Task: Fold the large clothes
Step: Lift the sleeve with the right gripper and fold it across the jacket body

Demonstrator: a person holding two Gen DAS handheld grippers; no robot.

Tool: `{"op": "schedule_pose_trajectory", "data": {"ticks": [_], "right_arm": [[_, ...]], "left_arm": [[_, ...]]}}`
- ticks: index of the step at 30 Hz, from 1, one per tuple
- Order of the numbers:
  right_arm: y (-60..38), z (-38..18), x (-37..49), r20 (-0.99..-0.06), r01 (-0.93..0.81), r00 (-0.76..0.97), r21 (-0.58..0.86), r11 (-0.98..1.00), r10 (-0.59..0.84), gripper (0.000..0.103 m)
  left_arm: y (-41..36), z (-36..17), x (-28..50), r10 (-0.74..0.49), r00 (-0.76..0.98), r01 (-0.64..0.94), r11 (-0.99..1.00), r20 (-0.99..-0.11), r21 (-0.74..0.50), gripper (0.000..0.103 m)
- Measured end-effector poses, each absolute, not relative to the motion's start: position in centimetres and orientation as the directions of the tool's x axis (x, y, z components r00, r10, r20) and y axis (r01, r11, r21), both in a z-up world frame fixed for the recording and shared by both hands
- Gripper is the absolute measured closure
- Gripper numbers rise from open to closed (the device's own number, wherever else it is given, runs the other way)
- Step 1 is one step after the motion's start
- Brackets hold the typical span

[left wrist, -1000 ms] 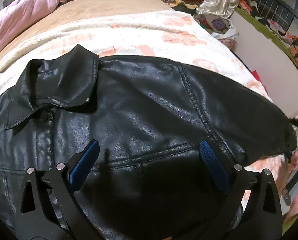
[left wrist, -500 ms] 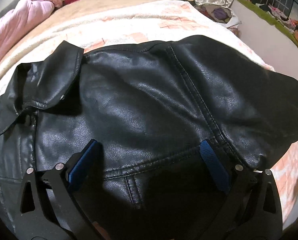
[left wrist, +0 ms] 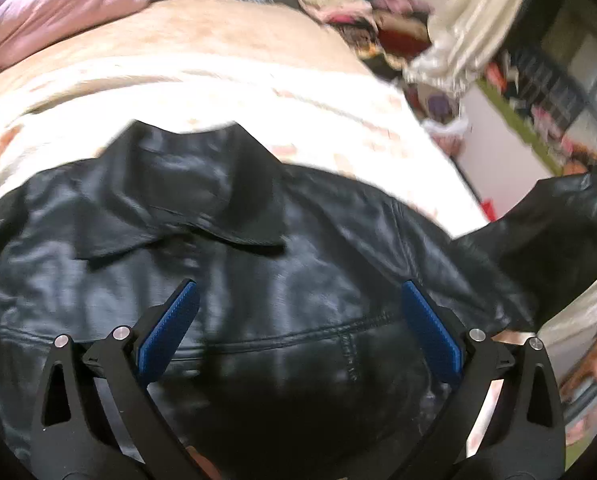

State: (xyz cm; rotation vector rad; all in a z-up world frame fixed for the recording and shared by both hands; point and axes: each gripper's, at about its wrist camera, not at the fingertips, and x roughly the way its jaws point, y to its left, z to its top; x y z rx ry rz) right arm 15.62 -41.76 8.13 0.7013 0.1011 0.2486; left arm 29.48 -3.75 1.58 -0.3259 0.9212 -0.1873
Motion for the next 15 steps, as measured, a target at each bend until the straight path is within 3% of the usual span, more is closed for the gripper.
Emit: {"op": "schedule_pose_trajectory", "data": {"ticks": [6,15], "right_arm": [[-33.5,10.6,14.9,0.031,-0.403,0.89,0.521,0.752,0.456,0.096],[-19.2,10.4,13.7,-0.089,-0.586,0.756,0.346,0.732,0.648,0.096]], "left_arm": [[2.5,5.1,26.2,-0.309,0.66,-0.017,0.905,-0.684,-0.425,0.009],[7.7,8.1,22.2,-0.428,0.704,0.018,0.808,-0.567,-0.589,0.009]]}}
